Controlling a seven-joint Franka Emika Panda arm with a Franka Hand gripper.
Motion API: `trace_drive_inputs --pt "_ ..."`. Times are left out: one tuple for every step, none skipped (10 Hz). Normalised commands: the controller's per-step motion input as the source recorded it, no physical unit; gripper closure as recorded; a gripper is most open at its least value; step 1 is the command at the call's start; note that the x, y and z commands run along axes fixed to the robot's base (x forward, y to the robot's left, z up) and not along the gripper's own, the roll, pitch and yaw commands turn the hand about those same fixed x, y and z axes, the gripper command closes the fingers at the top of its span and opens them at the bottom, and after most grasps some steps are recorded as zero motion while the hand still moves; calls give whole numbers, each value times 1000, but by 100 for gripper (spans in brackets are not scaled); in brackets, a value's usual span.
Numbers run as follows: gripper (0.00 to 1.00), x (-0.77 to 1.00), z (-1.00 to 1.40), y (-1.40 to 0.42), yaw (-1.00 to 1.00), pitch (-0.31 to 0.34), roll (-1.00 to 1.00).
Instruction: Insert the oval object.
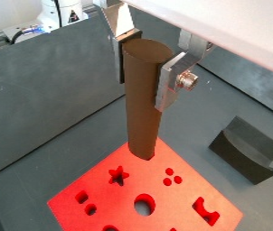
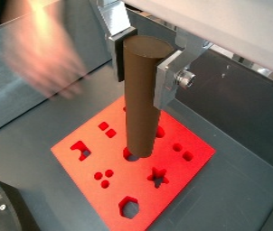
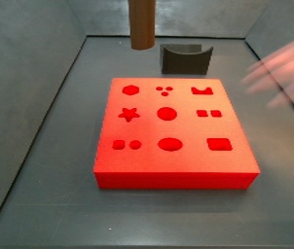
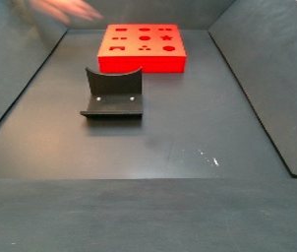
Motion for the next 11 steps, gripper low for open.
trace_drive_inputs --pt "100 -20 0 0 0 0 0" --pt "100 -29 0 0 0 0 0" --pt "100 0 -17 0 -20 0 0" --pt "100 23 -63 -20 -171 0 -3" --pt "100 231 0 -397 -220 36 97" --pt "100 269 -29 -466 -500 0 146" --pt "100 209 -3 -380 -591 9 120" --pt "100 97 -43 -146 -783 14 89" --pt "100 0 -100 -29 -900 14 113" --pt "100 -11 -140 -6 -1000 0 120" --pt "100 0 -194 0 -1000 0 69"
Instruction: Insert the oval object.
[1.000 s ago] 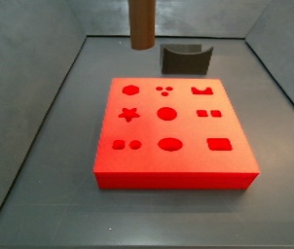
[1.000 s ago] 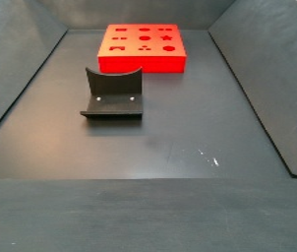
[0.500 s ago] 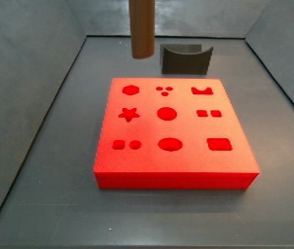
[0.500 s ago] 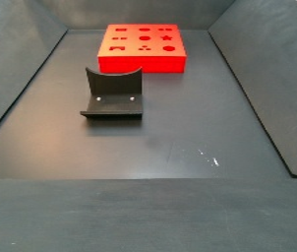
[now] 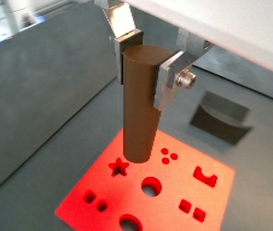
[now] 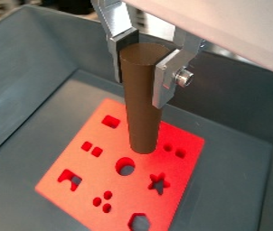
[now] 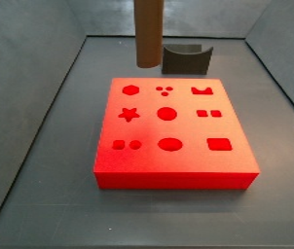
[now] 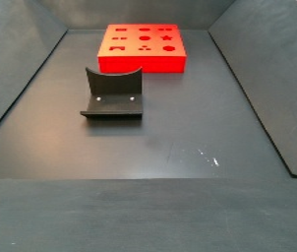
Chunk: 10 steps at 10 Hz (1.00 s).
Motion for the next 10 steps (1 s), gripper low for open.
trace_drive_inputs --pt "100 0 -263 -54 -1000 0 -27" --pt "100 0 -334 -37 -1000 -3 -17" --pt "100 0 -326 -20 -1000 0 -21" --pt "100 0 -334 -14 -1000 -3 -19" --pt "100 0 -377 0 -1000 0 -7" --pt "100 0 -377 0 -1000 0 0" --pt "100 20 -91 -211 -906 14 0" --pt "100 0 0 -37 0 0 0" --pt "100 360 0 -491 0 21 116" --pt "100 694 0 -689 0 41 116"
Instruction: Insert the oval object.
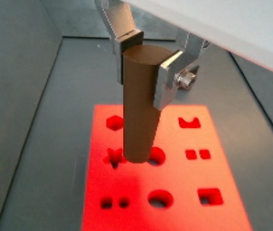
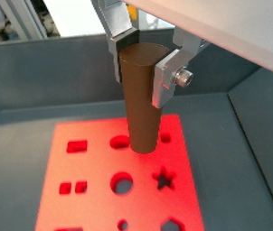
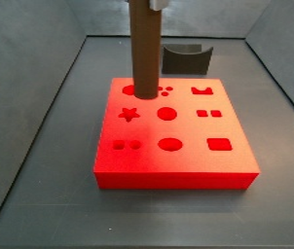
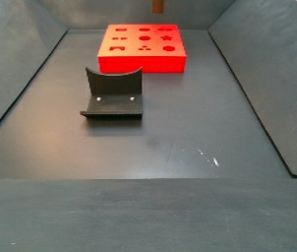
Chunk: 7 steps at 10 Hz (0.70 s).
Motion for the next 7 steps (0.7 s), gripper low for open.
trace_drive_inputs --pt "100 657 0 -786 0 0 96" --pt "100 660 0 -743 0 0 119" --pt "100 737 0 -697 0 26 201" --pt "100 777 -23 -611 0 37 253" --pt "100 849 -51 -503 0 39 271" --pt "100 880 -77 -346 0 59 337" --pt "100 1000 -69 -194 0 43 344"
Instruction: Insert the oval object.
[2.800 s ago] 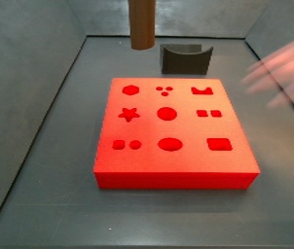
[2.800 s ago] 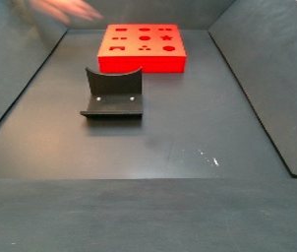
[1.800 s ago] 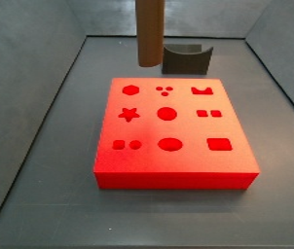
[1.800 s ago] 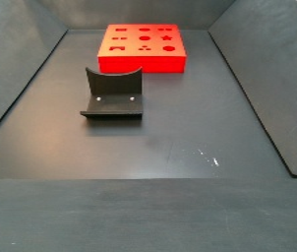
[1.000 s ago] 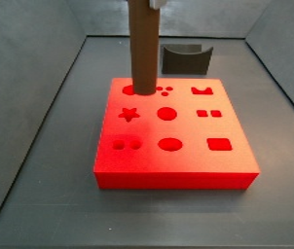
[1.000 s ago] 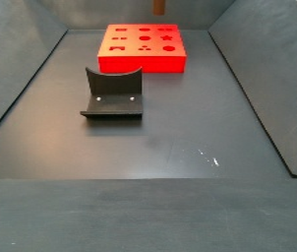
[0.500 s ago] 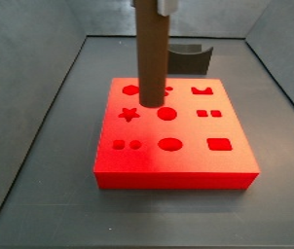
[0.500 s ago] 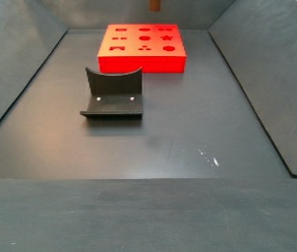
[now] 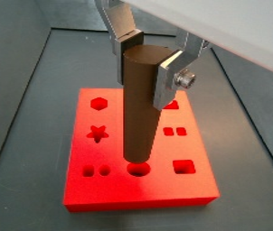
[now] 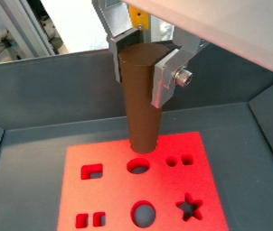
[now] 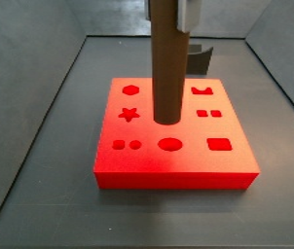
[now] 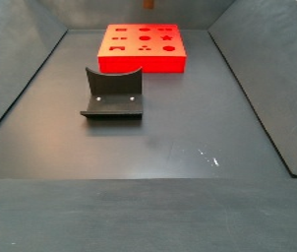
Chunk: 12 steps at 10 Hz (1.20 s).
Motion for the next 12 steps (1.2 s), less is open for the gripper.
trace_drive_inputs --pt "100 954 -251 149 140 0 1" --pt "100 674 -274 209 357 0 -16" --pt "100 643 -269 143 417 0 0" --pt "100 423 -71 0 111 44 13" --pt "100 111 0 0 0 3 0" --pt "100 234 -74 0 0 31 79" --pt "100 300 -197 -31 0 34 151" --pt "100 163 -234 -43 0 21 173" --pt "100 0 -183 -120 37 13 207" --pt "100 -146 -246 -169 86 -4 101" --pt "100 -223 -177 -271 3 -10 76" --pt "100 -69 -203 -117 0 0 74"
